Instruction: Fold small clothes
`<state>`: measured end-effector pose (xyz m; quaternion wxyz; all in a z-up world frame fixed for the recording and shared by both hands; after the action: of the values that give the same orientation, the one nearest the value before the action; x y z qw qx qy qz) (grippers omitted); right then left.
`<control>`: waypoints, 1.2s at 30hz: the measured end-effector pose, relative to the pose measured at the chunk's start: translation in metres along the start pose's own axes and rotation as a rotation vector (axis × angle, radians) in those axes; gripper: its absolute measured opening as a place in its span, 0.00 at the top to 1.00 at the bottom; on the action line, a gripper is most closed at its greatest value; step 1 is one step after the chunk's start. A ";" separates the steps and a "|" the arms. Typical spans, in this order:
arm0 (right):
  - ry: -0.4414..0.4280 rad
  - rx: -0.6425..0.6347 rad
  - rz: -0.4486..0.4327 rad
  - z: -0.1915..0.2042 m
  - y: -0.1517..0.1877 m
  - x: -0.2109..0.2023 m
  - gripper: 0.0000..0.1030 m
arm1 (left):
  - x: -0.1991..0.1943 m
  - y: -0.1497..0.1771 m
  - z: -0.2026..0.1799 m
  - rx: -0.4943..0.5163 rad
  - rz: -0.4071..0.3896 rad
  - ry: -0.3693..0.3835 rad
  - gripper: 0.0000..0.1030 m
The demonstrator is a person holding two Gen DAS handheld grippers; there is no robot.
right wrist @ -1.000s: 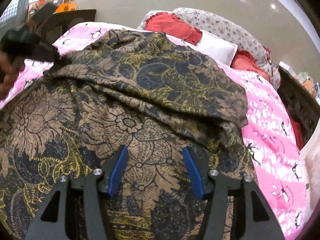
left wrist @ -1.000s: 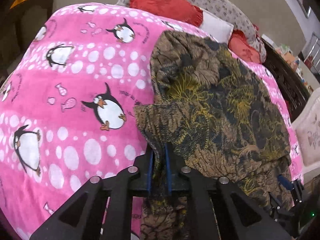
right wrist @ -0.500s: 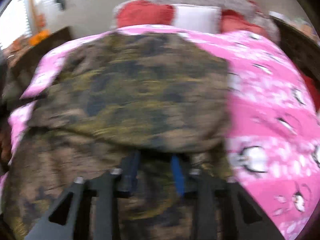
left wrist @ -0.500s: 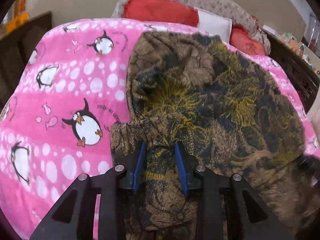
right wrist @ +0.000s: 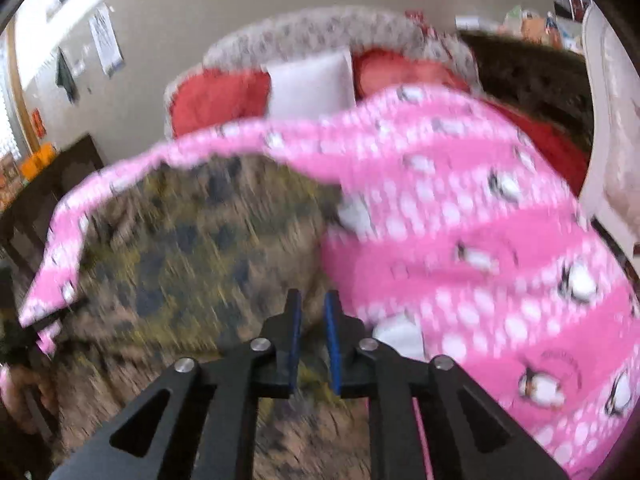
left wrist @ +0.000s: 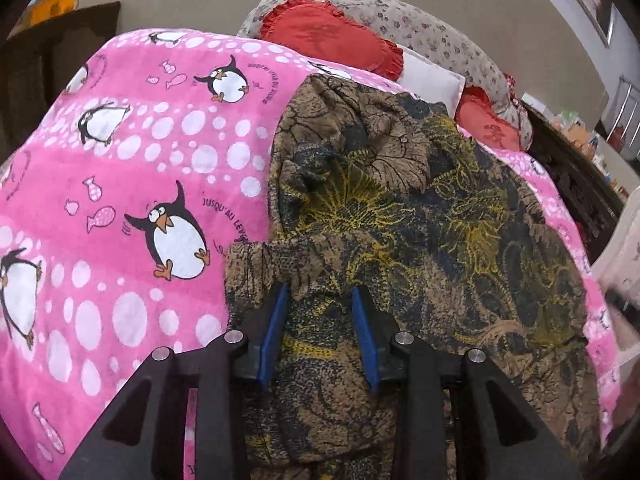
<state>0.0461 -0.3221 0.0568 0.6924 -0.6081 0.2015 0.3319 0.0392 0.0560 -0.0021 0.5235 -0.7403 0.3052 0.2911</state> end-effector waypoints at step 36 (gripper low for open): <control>-0.053 -0.348 0.228 0.156 -0.034 0.147 0.40 | 0.000 0.000 0.016 -0.089 -0.008 0.091 0.86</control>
<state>0.1532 -0.1396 0.0085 0.5400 -0.6830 0.1904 0.4536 0.0377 0.0709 -0.0069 0.4767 -0.7766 0.3126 0.2683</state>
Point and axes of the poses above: each gripper's, at about its wrist camera, not at the fingertips, and x roughly the way its jaws point, z to its left, y to its underside, the point moved 1 cm from there along x, roughly the way its jaws point, and after that the axes turned 6 degrees about z, right-handed, at the moved point
